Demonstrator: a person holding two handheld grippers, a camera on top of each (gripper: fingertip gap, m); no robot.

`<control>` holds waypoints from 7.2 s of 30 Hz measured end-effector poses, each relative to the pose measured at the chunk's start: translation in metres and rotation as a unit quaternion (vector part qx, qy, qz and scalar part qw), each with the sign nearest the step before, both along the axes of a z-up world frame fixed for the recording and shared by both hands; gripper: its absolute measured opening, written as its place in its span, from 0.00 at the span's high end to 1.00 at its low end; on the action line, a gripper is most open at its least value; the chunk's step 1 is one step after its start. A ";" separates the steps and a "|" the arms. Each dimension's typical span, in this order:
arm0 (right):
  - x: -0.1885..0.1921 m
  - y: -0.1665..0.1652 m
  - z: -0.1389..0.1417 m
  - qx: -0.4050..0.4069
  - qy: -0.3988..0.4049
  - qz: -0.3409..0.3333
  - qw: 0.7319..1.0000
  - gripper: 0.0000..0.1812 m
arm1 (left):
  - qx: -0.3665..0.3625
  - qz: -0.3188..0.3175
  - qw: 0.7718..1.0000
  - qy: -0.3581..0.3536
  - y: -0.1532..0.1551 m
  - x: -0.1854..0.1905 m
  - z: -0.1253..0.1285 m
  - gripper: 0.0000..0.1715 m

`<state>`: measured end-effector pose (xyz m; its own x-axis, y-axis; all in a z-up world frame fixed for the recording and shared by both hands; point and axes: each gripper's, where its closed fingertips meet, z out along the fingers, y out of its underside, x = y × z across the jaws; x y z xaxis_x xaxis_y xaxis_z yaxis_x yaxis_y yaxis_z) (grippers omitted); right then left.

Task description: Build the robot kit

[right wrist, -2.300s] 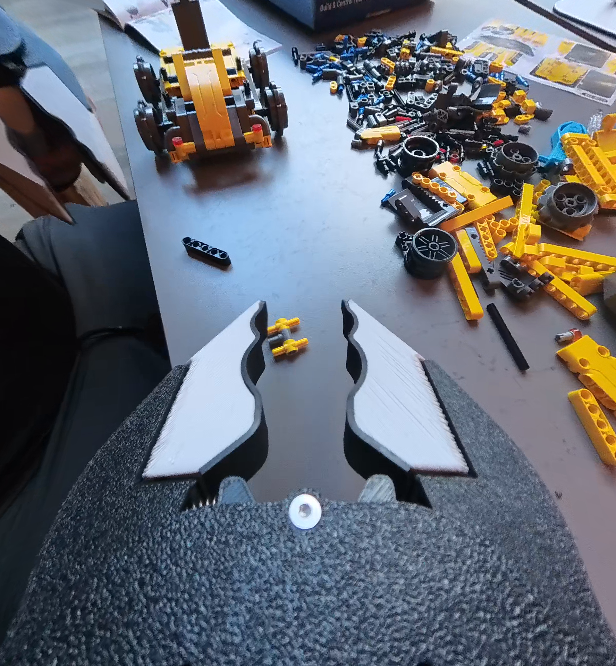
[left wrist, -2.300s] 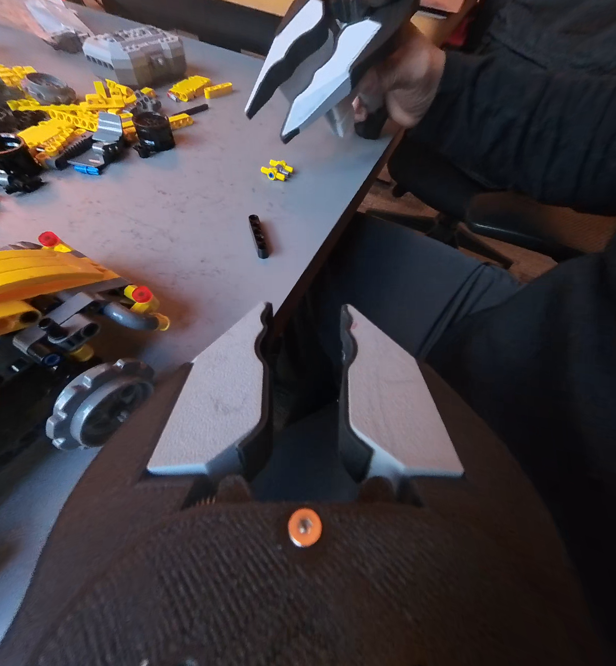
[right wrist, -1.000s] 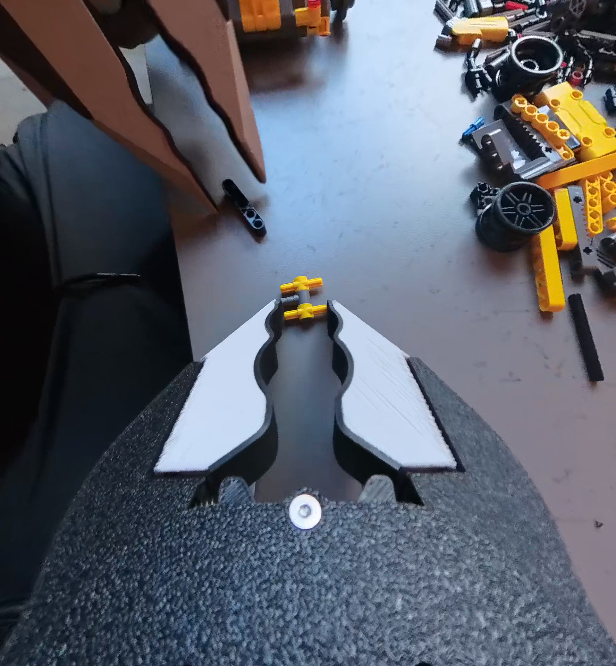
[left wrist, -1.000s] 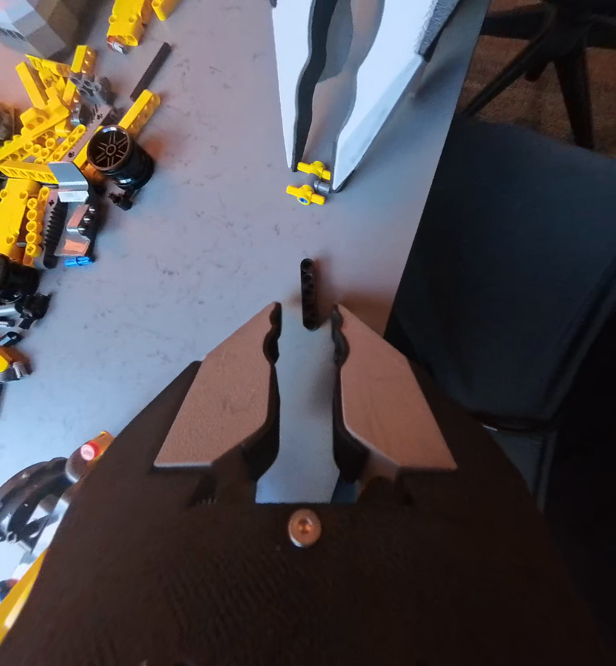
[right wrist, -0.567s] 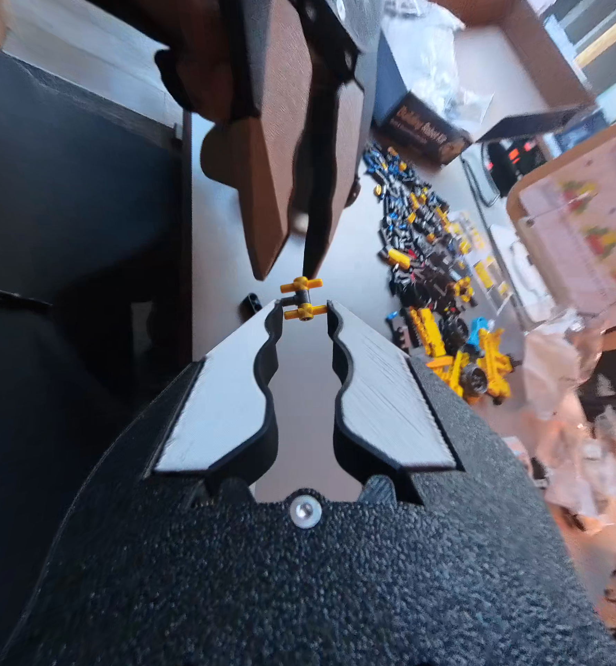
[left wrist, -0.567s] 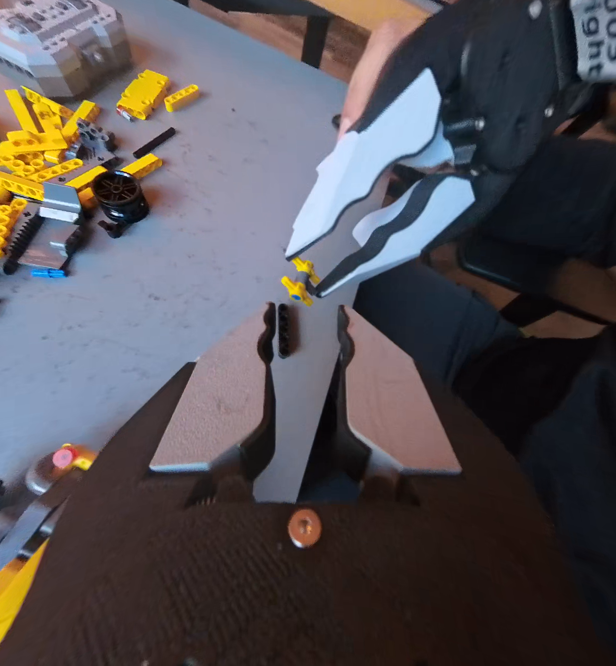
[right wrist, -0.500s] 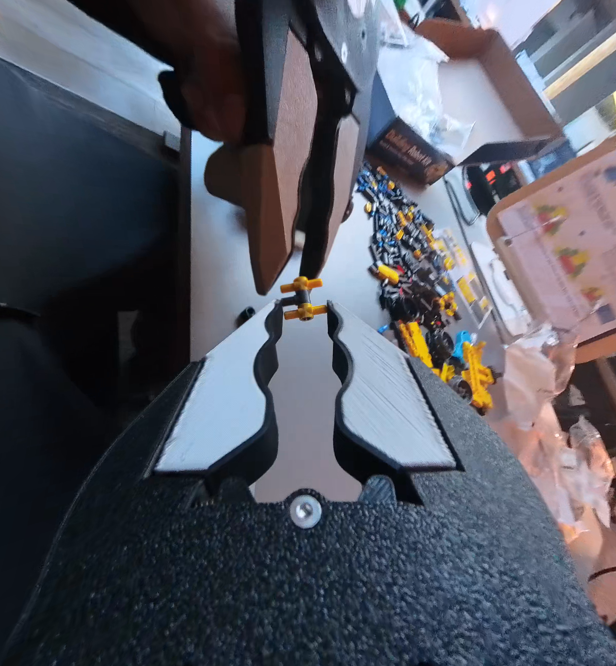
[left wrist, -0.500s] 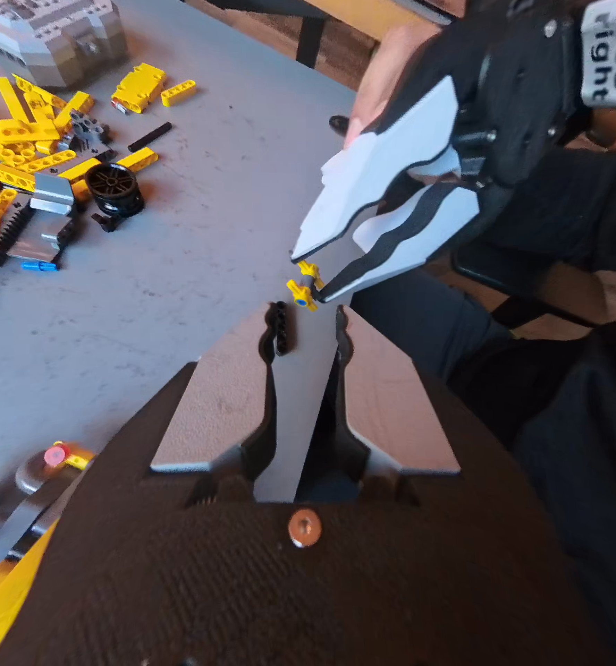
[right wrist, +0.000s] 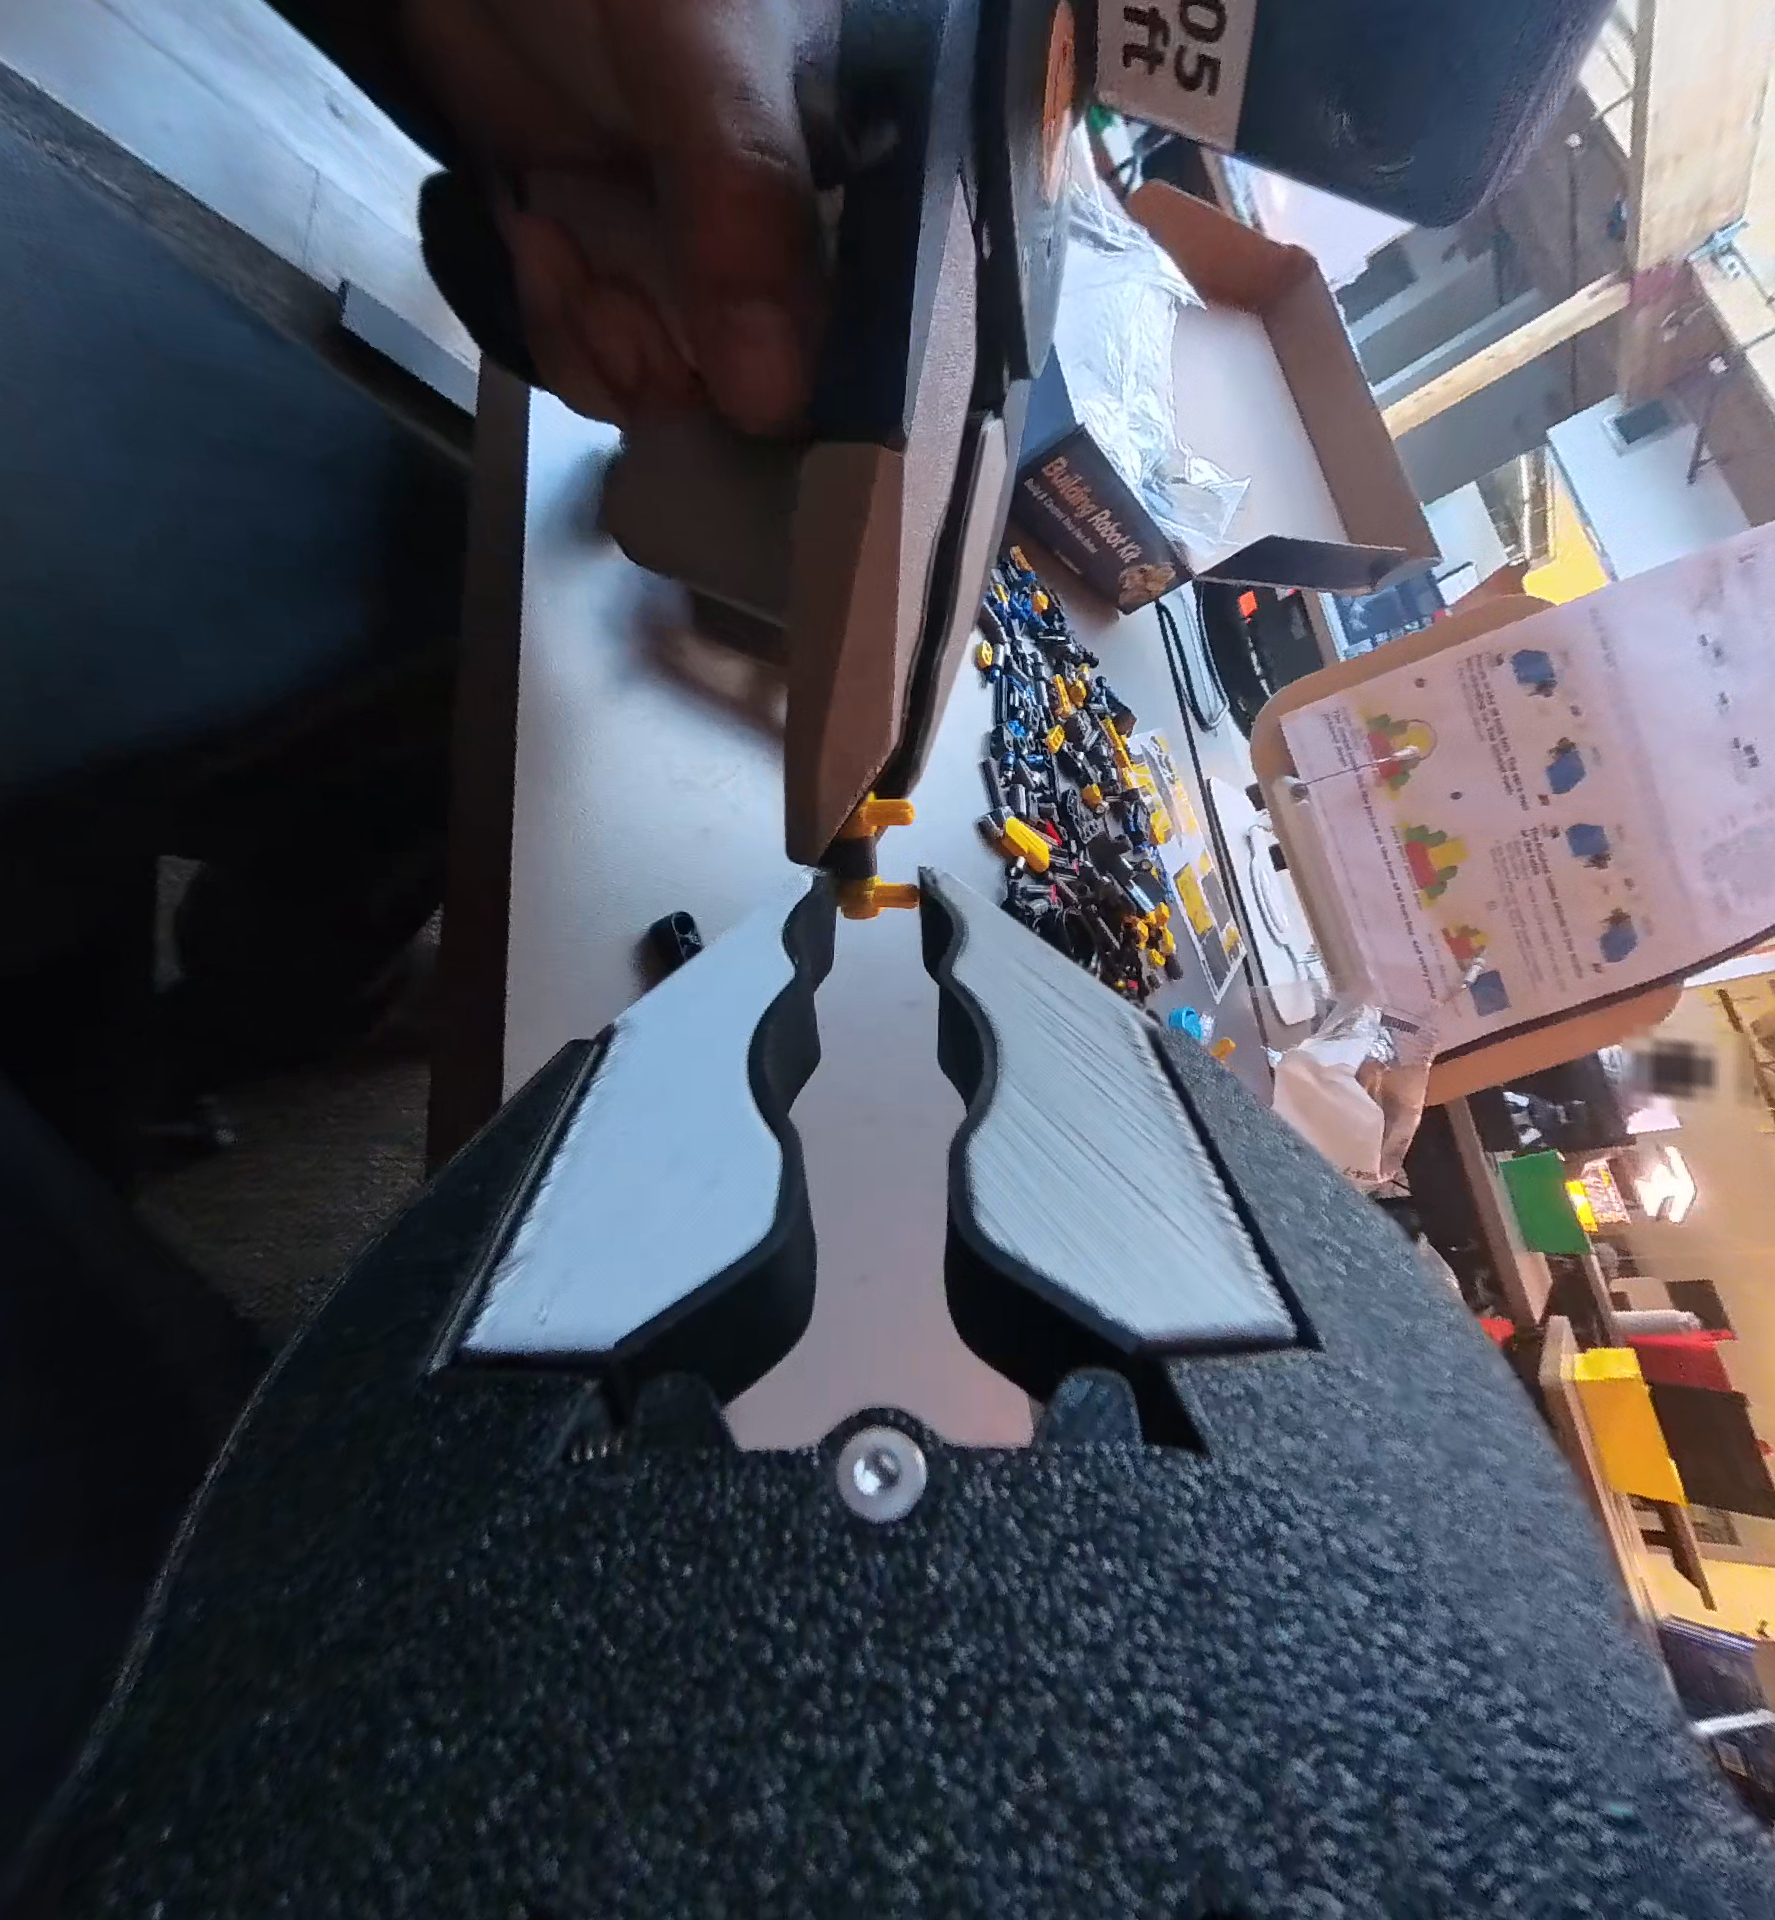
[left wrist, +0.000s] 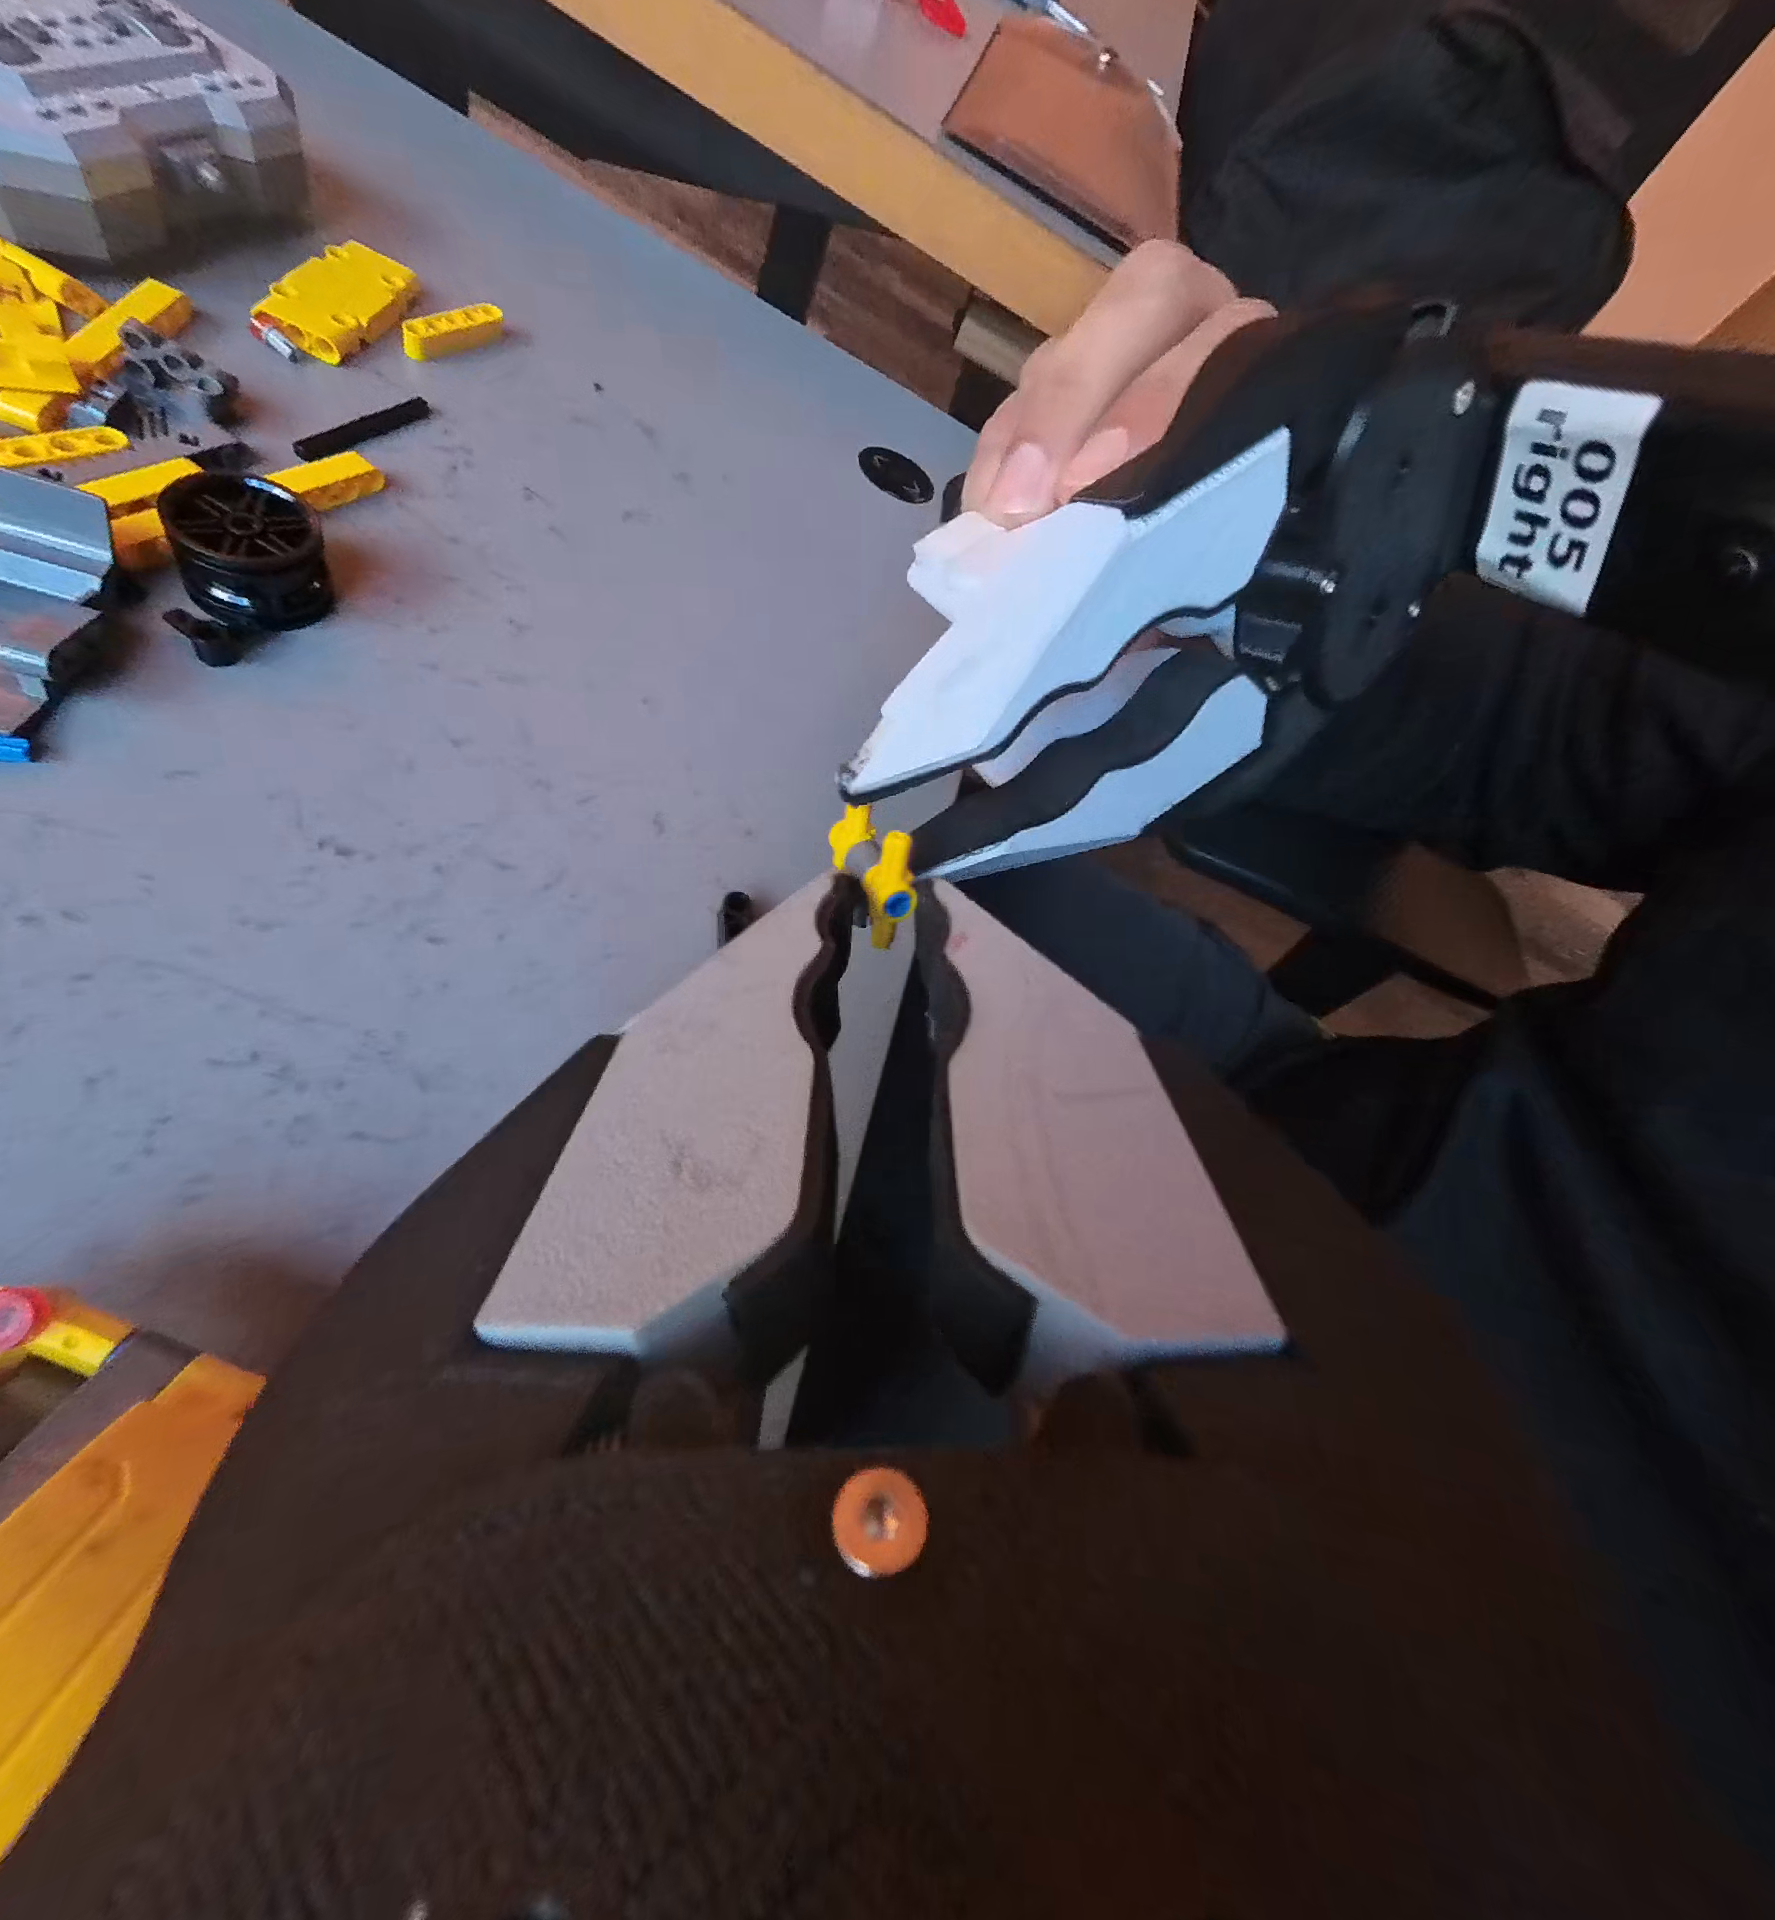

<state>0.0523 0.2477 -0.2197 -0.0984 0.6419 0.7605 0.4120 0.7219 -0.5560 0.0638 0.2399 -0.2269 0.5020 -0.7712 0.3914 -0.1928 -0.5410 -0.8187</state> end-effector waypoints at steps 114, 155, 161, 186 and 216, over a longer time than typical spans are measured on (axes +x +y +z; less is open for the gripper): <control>0.045 0.006 -0.043 -0.334 -0.259 -0.007 0.906 0.97 | 0.132 -0.098 0.964 0.209 0.013 0.035 -0.041 0.98; 0.048 0.009 -0.055 -0.424 -0.195 0.023 0.884 0.97 | 0.112 -0.101 0.971 0.186 0.015 0.035 -0.048 0.98; 0.048 0.010 -0.055 -0.402 -0.206 0.015 0.892 0.97 | 0.118 -0.100 0.971 0.181 0.015 0.035 -0.048 0.98; 0.043 0.008 -0.058 -0.372 -0.303 0.035 0.877 0.96 | 0.079 -0.072 0.975 0.197 0.014 0.030 -0.053 0.98; 0.041 0.034 -0.069 -0.437 -0.148 -0.080 0.884 0.96 | 0.087 -0.005 0.978 0.187 -0.029 0.006 -0.014 0.82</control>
<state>0.0931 0.2821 -0.2882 -0.0642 0.9950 -0.0762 0.6905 -0.0109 -0.7232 0.0694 0.2109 -0.2413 0.5777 -0.8151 0.0440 -0.5014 -0.3968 -0.7689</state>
